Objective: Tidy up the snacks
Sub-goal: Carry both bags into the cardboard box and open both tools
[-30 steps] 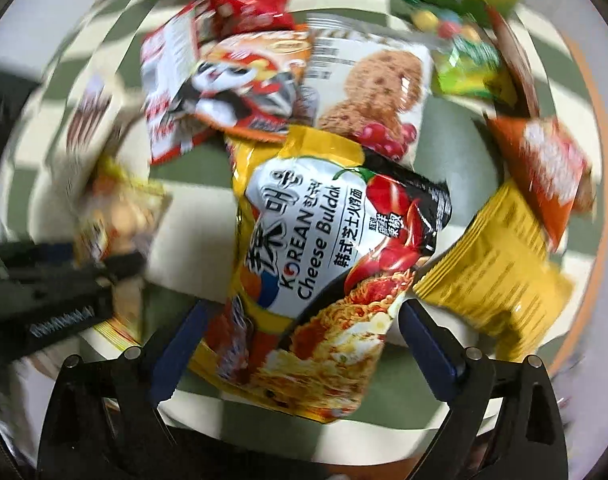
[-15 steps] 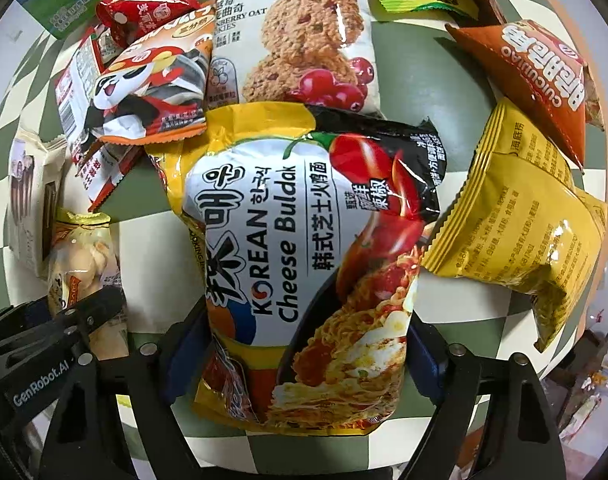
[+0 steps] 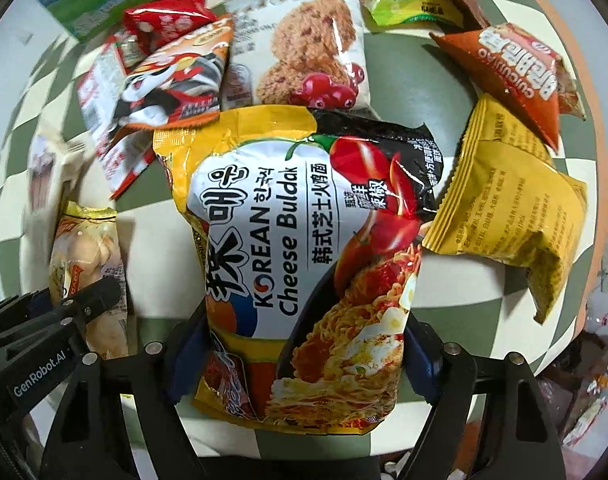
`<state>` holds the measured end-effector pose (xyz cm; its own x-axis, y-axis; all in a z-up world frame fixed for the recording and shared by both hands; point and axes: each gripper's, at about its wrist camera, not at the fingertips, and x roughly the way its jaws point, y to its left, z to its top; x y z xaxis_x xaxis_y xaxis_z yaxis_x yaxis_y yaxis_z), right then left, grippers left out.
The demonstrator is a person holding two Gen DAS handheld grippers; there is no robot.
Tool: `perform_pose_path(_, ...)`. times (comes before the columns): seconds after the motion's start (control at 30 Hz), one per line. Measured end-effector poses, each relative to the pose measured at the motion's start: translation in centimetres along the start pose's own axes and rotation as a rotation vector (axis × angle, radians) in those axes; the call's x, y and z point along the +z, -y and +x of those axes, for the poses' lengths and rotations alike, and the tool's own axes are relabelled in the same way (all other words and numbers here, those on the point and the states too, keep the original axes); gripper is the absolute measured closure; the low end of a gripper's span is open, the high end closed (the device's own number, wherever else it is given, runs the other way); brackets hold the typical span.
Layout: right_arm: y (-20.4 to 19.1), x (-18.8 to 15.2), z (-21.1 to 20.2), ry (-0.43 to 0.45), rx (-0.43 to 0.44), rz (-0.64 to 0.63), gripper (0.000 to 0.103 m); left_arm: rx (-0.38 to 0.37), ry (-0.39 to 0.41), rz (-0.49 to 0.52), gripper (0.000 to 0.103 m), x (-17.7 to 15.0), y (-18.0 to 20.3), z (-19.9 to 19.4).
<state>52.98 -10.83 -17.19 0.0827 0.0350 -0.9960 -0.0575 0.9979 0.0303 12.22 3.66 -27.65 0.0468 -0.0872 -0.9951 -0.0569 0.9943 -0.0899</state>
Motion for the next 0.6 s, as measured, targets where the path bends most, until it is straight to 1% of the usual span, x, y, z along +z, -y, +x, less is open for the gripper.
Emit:
perform_pose_path(0.1,0.3,-1.0,-1.6,0.009,0.043,-0.034,0.019,-0.019,0.004,-0.006,0.064,-1.0,0.3,-1.5)
perform_pose_path(0.2,0.3,-1.1,-3.2,0.018,0.101,-0.068,0.019,-0.053,0.018,-0.022,0.064,-1.7,0.6,-4.0)
perform_pose_path(0.3,0.8,-0.7,-6.1,0.042,0.16,-0.097,0.019,-0.103,0.048,-0.043,0.064,-1.2,1.1,-7.3)
perform_pose_path(0.33,1.1,-1.8,-6.7,0.051,0.172,-0.099,0.019,-0.122,0.067,-0.05,0.064,-0.6,1.3,-8.7)
perform_pose_path(0.4,2.0,-3.6,-8.4,0.076,0.197,-0.102,0.019,-0.147,0.112,-0.06,0.064,1.0,1.7,-11.4)
perform_pose_path(0.47,3.0,-4.7,-10.6,0.106,0.233,-0.095,0.019,-0.176,0.157,-0.066,0.064,3.3,2.1,-14.3)
perform_pose_path(0.6,4.4,-5.0,-12.9,0.163,0.27,-0.107,0.019,-0.208,0.246,-0.072,0.064,10.8,2.3,-18.7)
